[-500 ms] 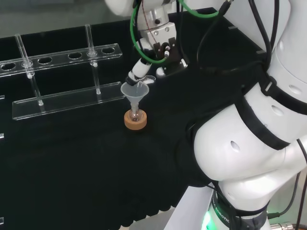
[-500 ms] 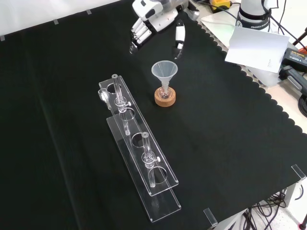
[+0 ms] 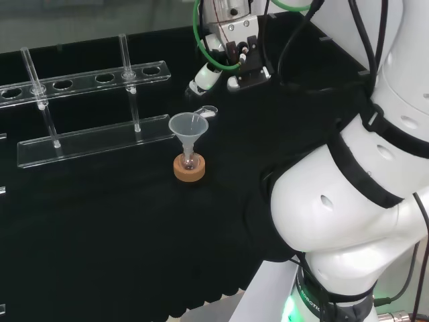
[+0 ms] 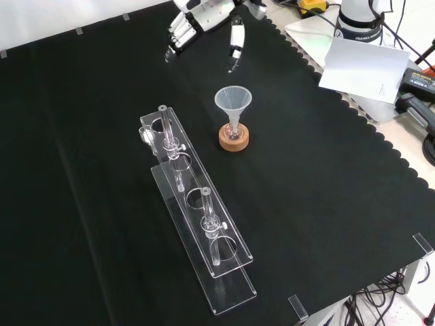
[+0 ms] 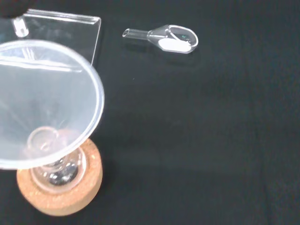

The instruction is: Pick up the weighing funnel.

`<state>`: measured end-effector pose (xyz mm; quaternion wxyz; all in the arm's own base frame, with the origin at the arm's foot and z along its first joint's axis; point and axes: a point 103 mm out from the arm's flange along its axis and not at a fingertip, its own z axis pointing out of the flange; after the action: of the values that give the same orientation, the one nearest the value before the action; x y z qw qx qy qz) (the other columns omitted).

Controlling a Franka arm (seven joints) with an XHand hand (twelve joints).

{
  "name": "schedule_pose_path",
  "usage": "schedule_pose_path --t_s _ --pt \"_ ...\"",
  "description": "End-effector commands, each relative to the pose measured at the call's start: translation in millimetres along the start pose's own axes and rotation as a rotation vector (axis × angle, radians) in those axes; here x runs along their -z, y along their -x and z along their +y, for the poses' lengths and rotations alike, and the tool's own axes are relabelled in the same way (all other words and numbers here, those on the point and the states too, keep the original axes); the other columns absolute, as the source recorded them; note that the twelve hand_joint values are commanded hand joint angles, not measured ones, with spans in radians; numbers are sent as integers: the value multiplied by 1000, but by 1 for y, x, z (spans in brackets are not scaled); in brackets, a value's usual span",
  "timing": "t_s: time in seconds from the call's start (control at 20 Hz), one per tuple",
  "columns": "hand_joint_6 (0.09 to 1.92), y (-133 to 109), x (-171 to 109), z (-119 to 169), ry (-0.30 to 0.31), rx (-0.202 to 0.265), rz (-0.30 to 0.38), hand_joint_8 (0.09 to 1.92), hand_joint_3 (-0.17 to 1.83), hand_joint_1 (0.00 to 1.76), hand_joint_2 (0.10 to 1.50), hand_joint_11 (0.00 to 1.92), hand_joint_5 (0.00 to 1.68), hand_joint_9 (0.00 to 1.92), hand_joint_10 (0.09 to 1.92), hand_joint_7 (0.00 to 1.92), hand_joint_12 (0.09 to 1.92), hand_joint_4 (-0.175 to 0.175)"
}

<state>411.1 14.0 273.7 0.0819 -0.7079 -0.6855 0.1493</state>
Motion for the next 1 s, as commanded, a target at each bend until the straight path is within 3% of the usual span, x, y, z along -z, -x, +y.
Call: schedule_pose_path --t_s 0.05,0.2,0.4,1.0 --pt "87 11 3 27 4 -7 6 657 291 654 699 361 374 468 648 195 1340 -44" --pt "87 17 3 43 10 -12 2 642 378 801 701 412 484 569 591 297 1309 -38" --pt "87 22 -2 65 26 -16 -18 636 448 842 676 443 556 635 556 359 1295 -33" --pt "104 18 -37 135 -20 62 -38 644 483 865 636 489 609 685 539 414 1271 -29"
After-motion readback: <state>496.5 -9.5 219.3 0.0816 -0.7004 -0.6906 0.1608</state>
